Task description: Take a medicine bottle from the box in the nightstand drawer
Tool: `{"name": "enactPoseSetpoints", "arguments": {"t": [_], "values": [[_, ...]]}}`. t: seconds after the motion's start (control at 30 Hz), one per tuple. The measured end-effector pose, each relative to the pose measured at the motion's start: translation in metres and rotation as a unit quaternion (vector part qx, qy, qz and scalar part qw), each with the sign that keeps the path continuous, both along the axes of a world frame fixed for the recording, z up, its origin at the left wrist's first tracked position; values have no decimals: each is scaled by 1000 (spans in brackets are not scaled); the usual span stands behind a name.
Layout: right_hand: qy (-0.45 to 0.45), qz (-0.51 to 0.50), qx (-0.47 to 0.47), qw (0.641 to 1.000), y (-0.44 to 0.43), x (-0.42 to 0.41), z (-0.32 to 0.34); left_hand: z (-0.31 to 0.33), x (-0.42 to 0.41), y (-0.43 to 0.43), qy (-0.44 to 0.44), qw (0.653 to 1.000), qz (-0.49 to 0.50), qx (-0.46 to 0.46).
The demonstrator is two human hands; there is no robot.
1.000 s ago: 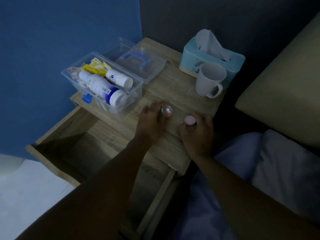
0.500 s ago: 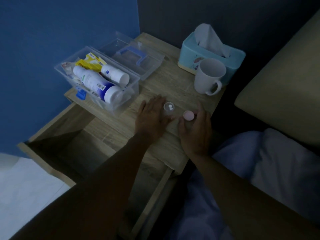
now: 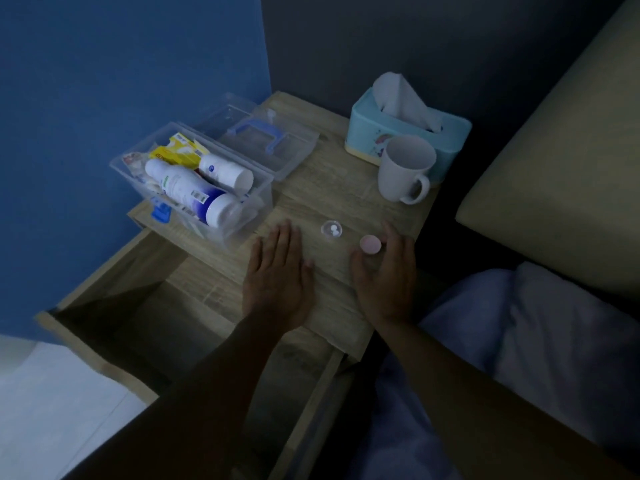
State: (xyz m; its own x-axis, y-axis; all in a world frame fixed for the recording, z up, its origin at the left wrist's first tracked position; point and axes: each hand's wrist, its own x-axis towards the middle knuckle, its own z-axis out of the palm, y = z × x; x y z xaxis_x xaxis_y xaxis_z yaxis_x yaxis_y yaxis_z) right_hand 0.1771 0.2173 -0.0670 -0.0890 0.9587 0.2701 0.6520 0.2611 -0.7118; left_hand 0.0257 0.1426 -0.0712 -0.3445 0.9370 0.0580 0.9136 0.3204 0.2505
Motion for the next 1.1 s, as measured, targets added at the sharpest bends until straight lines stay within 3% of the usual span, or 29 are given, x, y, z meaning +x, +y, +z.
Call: {"name": "enactPoseSetpoints", "arguments": {"t": [0.13, 0.27, 0.4, 0.57, 0.77, 1.1], "values": [[-3, -5, 19, 1000, -2, 0, 1, -1, 2, 2, 14, 1000, 4, -4], [64, -29, 23, 997, -2, -2, 12, 2, 3, 2, 22, 1000, 6, 2], [75, -11, 63, 995, 12, -5, 37, 0, 4, 2, 25, 1000, 6, 7], [-31, -10, 136, 990, 71, -15, 67, 0, 4, 2, 30, 1000, 3, 3], [-199, -27, 53, 978, 124, -9, 81, 1, 4, 3, 27, 1000, 4, 0], [-160, -41, -70, 984, 141, -12, 97, 0, 3, 2, 24, 1000, 4, 5]]}}
